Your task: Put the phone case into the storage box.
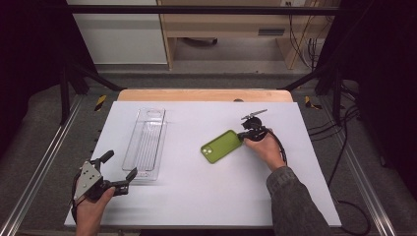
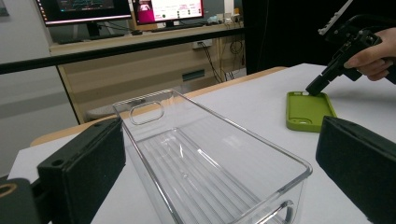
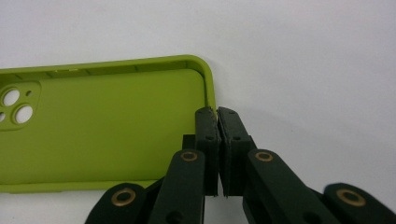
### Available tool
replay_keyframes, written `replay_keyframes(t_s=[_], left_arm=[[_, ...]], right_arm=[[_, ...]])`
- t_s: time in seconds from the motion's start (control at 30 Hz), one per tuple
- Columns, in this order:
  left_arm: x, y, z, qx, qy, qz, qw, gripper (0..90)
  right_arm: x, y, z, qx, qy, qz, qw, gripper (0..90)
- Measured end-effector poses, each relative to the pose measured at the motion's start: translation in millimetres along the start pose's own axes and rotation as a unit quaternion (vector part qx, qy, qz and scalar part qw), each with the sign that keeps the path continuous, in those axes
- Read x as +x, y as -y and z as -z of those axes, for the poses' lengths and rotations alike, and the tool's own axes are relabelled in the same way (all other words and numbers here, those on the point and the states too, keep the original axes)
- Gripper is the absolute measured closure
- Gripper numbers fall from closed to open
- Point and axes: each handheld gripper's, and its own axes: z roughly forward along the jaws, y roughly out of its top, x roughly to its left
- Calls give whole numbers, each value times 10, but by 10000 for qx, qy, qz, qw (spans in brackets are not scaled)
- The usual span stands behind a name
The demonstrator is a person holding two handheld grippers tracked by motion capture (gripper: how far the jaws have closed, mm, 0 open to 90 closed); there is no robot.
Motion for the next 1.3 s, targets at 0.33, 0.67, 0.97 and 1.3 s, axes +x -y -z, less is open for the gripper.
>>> replay_keyframes(t_s=[0.33, 0.67, 0.97, 1.3], left_arm=[[7, 1, 1, 7, -33, -3, 10000, 14], [-49, -41, 13, 61, -72, 31, 10000, 13], [-184, -267, -21, 118, -157, 206, 9996, 16], [-435, -505, -265, 379, -5, 426, 9984, 15]], right_arm=[[17, 7, 161, -201, 92, -72, 9997, 882], [69, 55, 492, -730, 193, -187, 9970, 882], [117, 120, 738, -1054, 174, -258, 9939, 882], [198, 89, 1001, -1375, 140, -185, 9902, 882]])
